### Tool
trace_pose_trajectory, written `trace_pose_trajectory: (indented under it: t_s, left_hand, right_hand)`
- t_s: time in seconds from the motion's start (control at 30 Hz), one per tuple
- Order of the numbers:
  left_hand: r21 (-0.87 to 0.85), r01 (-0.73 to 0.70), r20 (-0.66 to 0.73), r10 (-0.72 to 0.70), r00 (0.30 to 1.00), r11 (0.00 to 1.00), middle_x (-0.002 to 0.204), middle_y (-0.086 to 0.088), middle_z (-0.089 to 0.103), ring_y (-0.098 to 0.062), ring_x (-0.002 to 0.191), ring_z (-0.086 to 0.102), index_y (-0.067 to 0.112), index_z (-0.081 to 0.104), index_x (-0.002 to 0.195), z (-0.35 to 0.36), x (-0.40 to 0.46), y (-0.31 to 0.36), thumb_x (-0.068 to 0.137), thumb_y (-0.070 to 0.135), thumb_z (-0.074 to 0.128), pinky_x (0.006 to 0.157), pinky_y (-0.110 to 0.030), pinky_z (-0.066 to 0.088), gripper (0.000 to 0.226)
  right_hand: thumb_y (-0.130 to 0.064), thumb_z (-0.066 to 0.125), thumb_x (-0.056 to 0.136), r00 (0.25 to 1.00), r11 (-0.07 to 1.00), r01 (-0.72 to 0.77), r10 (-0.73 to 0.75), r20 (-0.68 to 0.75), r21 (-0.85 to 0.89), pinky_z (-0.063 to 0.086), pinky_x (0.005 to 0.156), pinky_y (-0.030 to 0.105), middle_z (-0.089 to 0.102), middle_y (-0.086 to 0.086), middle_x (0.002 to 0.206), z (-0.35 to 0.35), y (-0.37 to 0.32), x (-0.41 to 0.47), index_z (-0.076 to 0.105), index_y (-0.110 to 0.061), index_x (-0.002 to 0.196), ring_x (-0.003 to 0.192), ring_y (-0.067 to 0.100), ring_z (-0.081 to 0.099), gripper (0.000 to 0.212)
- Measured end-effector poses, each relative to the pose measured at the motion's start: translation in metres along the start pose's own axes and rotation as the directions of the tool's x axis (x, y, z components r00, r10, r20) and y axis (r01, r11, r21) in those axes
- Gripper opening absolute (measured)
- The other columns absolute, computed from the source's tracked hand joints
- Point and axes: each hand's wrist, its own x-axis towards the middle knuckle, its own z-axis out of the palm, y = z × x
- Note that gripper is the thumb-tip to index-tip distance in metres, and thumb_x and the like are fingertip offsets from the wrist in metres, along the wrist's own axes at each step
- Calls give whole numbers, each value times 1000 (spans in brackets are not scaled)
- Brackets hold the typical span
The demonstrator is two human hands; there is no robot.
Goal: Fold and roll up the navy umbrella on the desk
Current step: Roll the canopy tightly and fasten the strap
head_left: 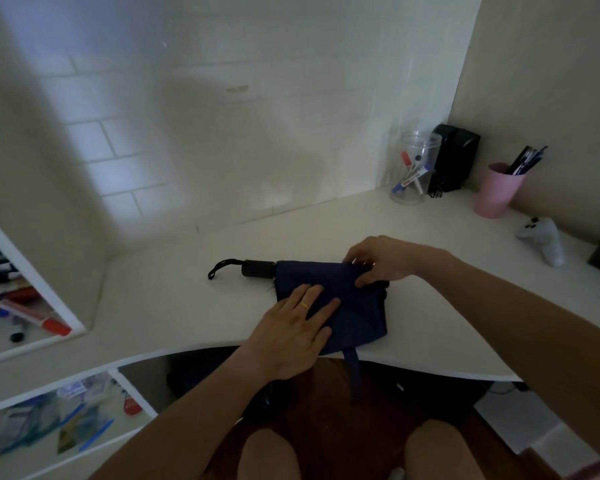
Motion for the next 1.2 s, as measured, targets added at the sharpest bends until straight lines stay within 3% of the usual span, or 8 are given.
trace_pose_trajectory:
  t_s: [0.2,0.4,0.47,0.53,0.63,0.8,1.03,1.2]
  left_hand:
    - [-4,-19,-52,19,998,1000,154,-9,42,-28,137,37,28,32,157,2,2,-5,105,49,20,113,-41,42,57]
    - [-288,9,54,7,999,957,160,8,37,-14,143,37,36,27,158,-13,1,-9,104,48,39,118,-33,33,56]
    - [-465,71,77,-40,996,883,148,9,53,-10,131,51,35,45,149,-24,4,-15,102,40,52,110,-33,43,49]
    - [-459,50,-143,-129,981,887,120,9,72,-11,105,66,29,67,126,-37,11,-22,97,37,56,94,-37,54,31]
    - [-208,53,-293,-114,949,977,115,1,70,-19,104,63,22,66,125,-47,26,-34,93,37,57,92,-40,54,36]
    - [-103,28,101,-18,995,994,140,-2,59,-23,123,56,26,45,151,-52,45,-46,103,35,51,101,-42,48,49]
    - [-6,-56,-158,54,986,998,105,-1,67,-25,92,63,21,65,117,-38,39,-41,84,32,76,70,-41,54,36]
    - [20,-51,-270,55,961,998,94,-2,67,-25,82,62,18,67,104,-32,47,-35,73,24,84,62,-37,48,36]
  right_hand:
    - [-33,68,87,946,948,116,-196,-258,-296,48,77,33,66,-1,115,31,5,-16,56,-23,126,98,19,61,42]
    - [-13,65,85,713,841,214,-482,-510,-496,47,61,36,61,6,101,70,14,-29,61,-11,108,82,23,56,23]
    - [-9,61,87,676,816,212,-520,-522,-538,46,63,35,61,8,102,74,13,-30,63,-9,108,83,24,55,21]
    - [-7,58,88,664,785,210,-552,-504,-583,45,64,34,62,9,103,74,13,-30,64,-9,109,84,25,55,21]
    - [-5,57,88,675,760,202,-566,-474,-618,45,65,34,62,10,104,72,14,-30,63,-9,110,84,27,55,24]
    - [-7,62,87,713,801,258,-536,-452,-541,48,69,36,61,8,108,68,14,-31,60,-12,113,88,26,55,27]
    - [-30,75,85,965,945,206,-153,-214,252,52,88,30,67,-9,113,34,15,-36,63,-34,105,104,6,63,24]
    - [-27,77,85,978,967,136,-97,-182,216,55,89,31,72,-6,114,29,18,-34,54,-29,125,99,11,67,46]
